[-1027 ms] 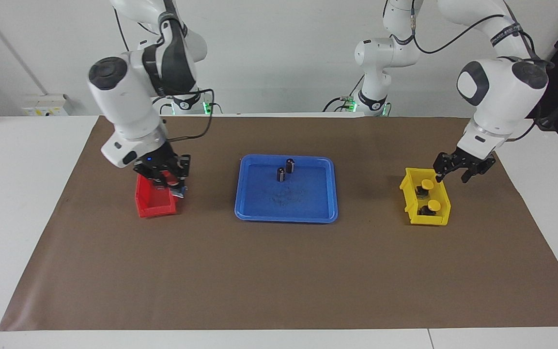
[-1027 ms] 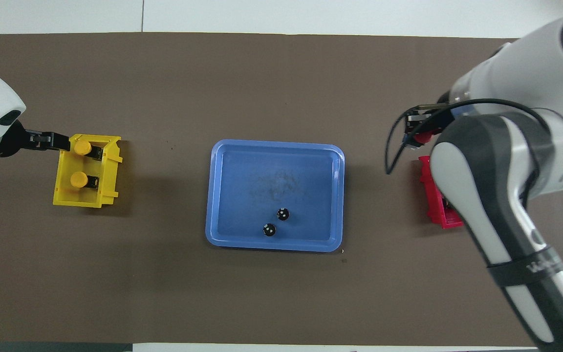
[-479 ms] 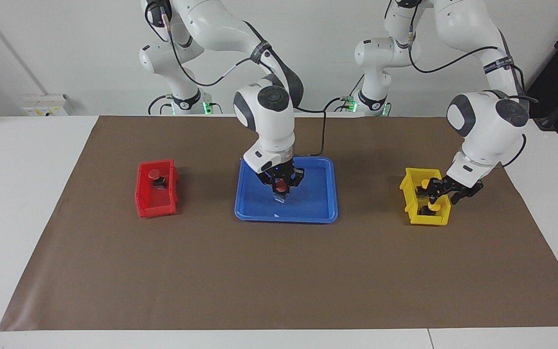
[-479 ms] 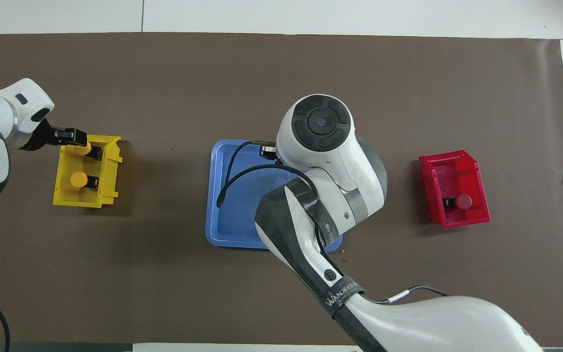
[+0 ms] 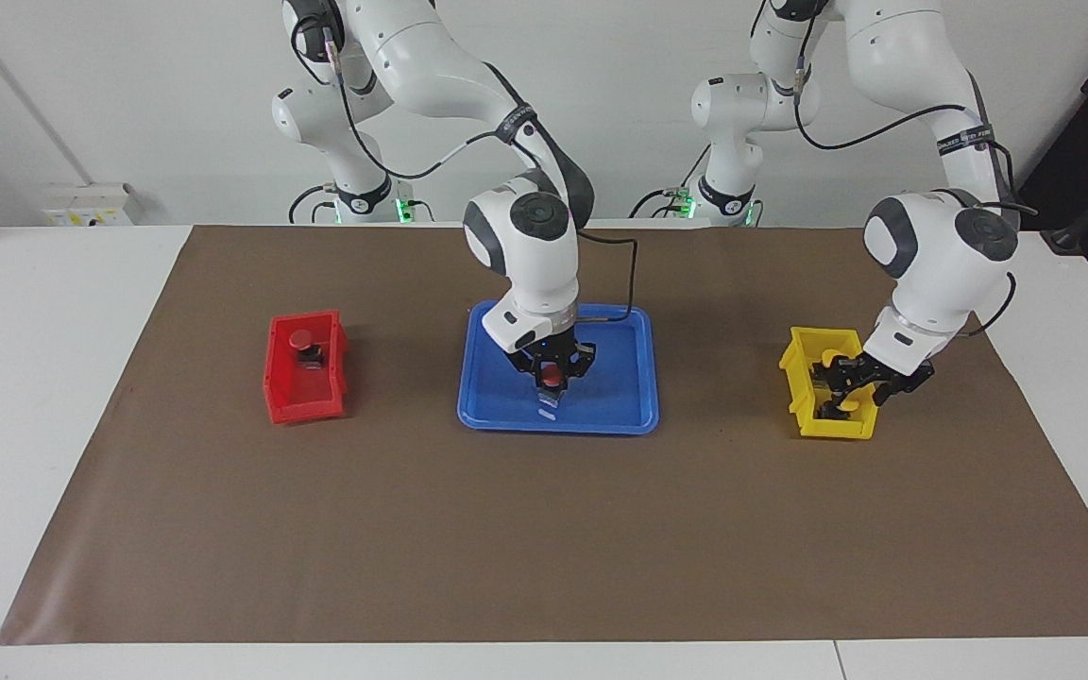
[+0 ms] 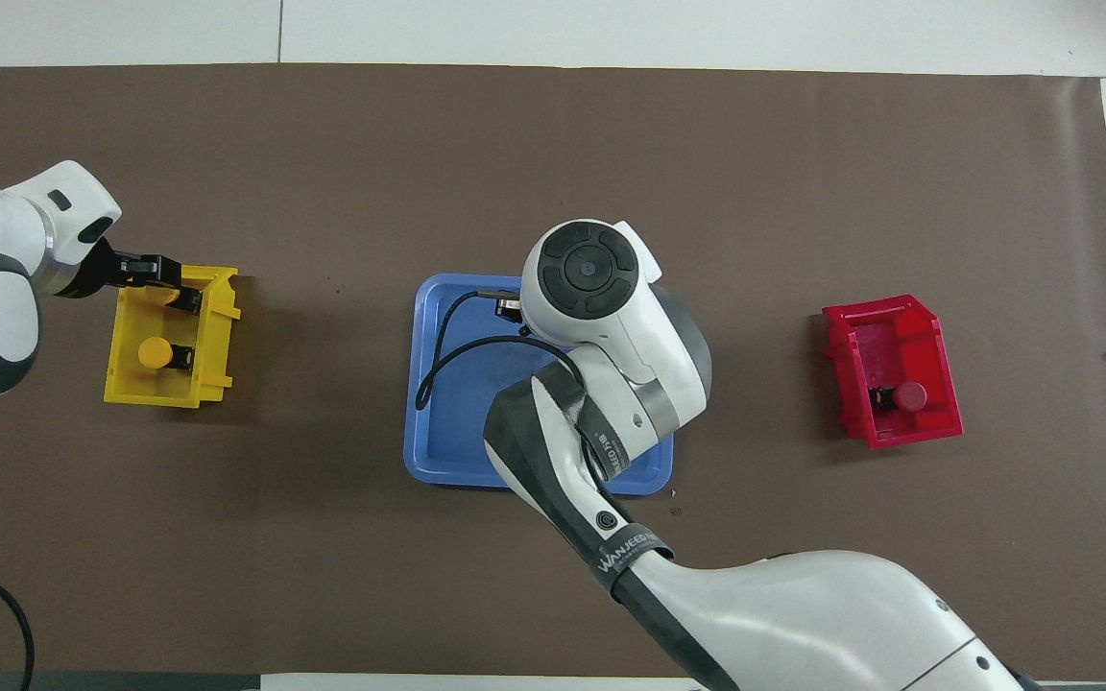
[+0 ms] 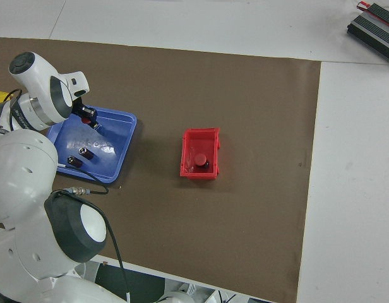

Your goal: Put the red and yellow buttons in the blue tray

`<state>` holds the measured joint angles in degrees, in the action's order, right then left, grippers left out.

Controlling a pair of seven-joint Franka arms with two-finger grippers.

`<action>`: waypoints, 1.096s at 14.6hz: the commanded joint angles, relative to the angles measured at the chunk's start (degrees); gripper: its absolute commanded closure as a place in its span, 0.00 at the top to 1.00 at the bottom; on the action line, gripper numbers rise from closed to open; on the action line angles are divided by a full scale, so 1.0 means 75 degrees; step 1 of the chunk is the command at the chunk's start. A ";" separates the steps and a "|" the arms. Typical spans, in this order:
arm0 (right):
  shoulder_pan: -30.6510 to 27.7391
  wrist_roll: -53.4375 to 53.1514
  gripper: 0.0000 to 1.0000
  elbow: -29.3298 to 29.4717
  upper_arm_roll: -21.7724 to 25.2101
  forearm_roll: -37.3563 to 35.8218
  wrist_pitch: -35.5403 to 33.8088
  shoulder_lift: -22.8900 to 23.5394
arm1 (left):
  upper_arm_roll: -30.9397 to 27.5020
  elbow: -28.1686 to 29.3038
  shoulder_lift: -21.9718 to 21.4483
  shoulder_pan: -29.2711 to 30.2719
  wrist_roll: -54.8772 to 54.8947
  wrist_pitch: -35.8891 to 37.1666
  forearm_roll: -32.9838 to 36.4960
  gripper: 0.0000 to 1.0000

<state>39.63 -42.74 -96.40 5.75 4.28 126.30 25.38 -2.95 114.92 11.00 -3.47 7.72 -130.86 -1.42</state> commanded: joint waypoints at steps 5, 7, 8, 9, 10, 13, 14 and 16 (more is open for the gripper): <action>-0.0092 -0.0091 0.73 0.0066 0.0018 -0.0020 0.0000 -0.0161 | -0.0005 0.0368 -0.0037 -0.0064 0.0002 -0.0459 -0.0115 0.52; -0.0233 0.0002 0.77 0.0639 0.0076 -0.0055 -0.0257 -0.0184 | 0.0006 0.0322 -0.0048 -0.0041 0.0025 -0.0412 -0.0174 0.10; -0.0442 0.0223 0.77 0.0933 0.0100 -0.0067 -0.0595 -0.0208 | 0.0006 0.0229 -0.0037 -0.0041 0.0014 -0.0330 -0.0197 0.04; -0.0804 0.0829 0.77 0.1040 0.0100 -0.0056 -0.0993 -0.0428 | 0.0006 0.0077 -0.0037 -0.0064 0.0002 -0.0132 -0.0314 0.02; -0.1179 0.1647 0.77 0.0913 0.0100 -0.0044 -0.1379 -0.0802 | -0.0005 -0.0249 -0.0083 -0.0076 0.0002 0.0357 -0.0384 0.02; -0.2549 0.3862 0.77 -0.0687 0.0077 0.0049 -0.1793 -0.2277 | 0.0076 -0.2214 -0.0061 -0.0192 -0.0242 0.2862 -0.0408 0.03; -0.2937 0.4671 0.77 -0.1401 0.0077 0.0073 -0.1759 -0.2781 | 0.0053 -0.2581 -0.0025 -0.0588 -0.0673 0.3136 -0.0374 0.02; -0.3664 0.5822 0.77 -0.2831 0.0089 0.0073 -0.1420 -0.3638 | 0.0065 -0.2353 0.0022 -0.1642 -0.2228 0.2325 -0.0350 0.02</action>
<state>15.78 -5.84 -103.56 7.46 4.23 111.46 6.71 -2.05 97.54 9.70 -8.71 0.13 -110.64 -3.85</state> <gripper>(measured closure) 0.229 0.590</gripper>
